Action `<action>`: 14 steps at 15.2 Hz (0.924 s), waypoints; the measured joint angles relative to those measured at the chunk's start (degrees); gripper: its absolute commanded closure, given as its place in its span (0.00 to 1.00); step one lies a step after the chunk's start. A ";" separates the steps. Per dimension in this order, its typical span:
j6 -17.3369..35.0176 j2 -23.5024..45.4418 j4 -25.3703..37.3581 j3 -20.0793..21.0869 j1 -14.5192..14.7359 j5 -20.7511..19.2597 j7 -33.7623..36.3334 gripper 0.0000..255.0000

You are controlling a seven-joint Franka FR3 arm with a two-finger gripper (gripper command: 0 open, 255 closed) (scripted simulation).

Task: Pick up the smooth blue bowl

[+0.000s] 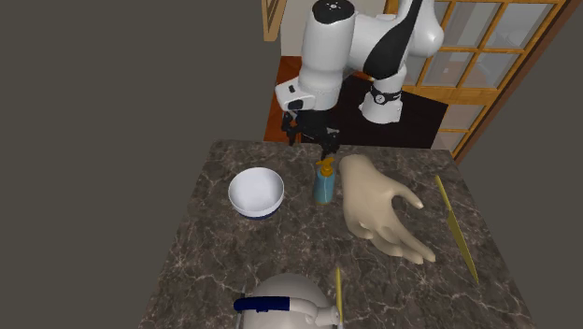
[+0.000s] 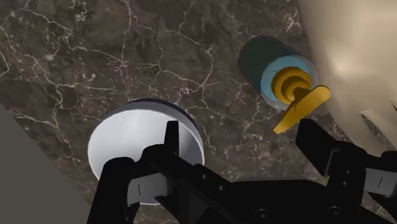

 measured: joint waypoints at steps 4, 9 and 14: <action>2.52 8.06 7.52 -0.53 -0.45 -0.31 -0.19 0.00; 13.35 18.89 16.02 -1.16 -0.46 -0.51 -0.04 0.00; 6.61 24.97 19.71 -1.54 0.08 -0.48 0.22 0.00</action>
